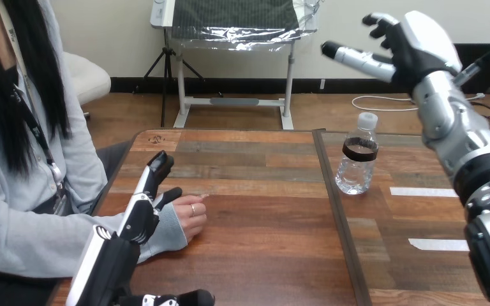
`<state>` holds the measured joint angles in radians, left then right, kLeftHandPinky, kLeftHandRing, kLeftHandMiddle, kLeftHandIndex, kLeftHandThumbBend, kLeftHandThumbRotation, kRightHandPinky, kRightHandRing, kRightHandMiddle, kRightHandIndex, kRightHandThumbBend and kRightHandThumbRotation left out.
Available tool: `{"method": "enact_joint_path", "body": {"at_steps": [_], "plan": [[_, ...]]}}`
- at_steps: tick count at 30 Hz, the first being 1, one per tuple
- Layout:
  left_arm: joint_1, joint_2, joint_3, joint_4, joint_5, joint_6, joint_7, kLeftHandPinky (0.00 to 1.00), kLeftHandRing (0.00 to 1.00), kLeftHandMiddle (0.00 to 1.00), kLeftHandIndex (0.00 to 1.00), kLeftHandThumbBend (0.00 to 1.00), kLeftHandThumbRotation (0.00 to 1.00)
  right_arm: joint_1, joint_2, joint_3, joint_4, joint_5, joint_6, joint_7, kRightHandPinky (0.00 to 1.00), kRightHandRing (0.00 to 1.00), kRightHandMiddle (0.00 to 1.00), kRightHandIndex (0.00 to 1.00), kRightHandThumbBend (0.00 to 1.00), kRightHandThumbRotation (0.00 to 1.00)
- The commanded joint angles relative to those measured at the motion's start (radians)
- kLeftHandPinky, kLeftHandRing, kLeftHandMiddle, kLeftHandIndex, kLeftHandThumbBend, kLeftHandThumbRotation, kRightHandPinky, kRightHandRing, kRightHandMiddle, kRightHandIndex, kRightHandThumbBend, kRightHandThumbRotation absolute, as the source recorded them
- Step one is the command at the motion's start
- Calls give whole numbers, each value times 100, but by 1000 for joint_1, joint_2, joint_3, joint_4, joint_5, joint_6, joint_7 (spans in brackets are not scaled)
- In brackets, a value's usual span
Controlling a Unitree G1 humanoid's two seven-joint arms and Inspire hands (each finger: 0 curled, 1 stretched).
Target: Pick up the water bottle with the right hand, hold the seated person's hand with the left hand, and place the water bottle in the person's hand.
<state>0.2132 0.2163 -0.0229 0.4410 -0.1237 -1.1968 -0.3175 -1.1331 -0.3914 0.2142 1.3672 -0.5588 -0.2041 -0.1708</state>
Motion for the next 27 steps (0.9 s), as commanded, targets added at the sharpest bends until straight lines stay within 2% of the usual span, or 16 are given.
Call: {"method": "enact_joint_path", "body": {"at_steps": [1, 9, 17, 27], "plan": [[-27, -13, -2, -22, -5, -7, 10, 90, 100, 100, 100, 100, 54, -82, 28, 21, 6, -14, 20, 10, 74, 82, 85, 90, 92, 92], [-12, -23, 2, -34, 17, -6, 24, 90, 100, 100, 100, 100, 55, -74, 46, 45, 10, -33, 51, 24, 74, 83, 85, 90, 95, 94], [2, -27, -13, -44, 2, -2, 20, 91, 100, 100, 100, 100, 54, -60, 62, 53, 13, -40, 63, 34, 75, 83, 86, 90, 91, 92], [26, -45, 2, -66, 40, -4, 41, 91, 100, 100, 100, 100, 57, -43, 79, 93, 19, -76, 93, 54, 76, 85, 87, 91, 88, 93]]}}
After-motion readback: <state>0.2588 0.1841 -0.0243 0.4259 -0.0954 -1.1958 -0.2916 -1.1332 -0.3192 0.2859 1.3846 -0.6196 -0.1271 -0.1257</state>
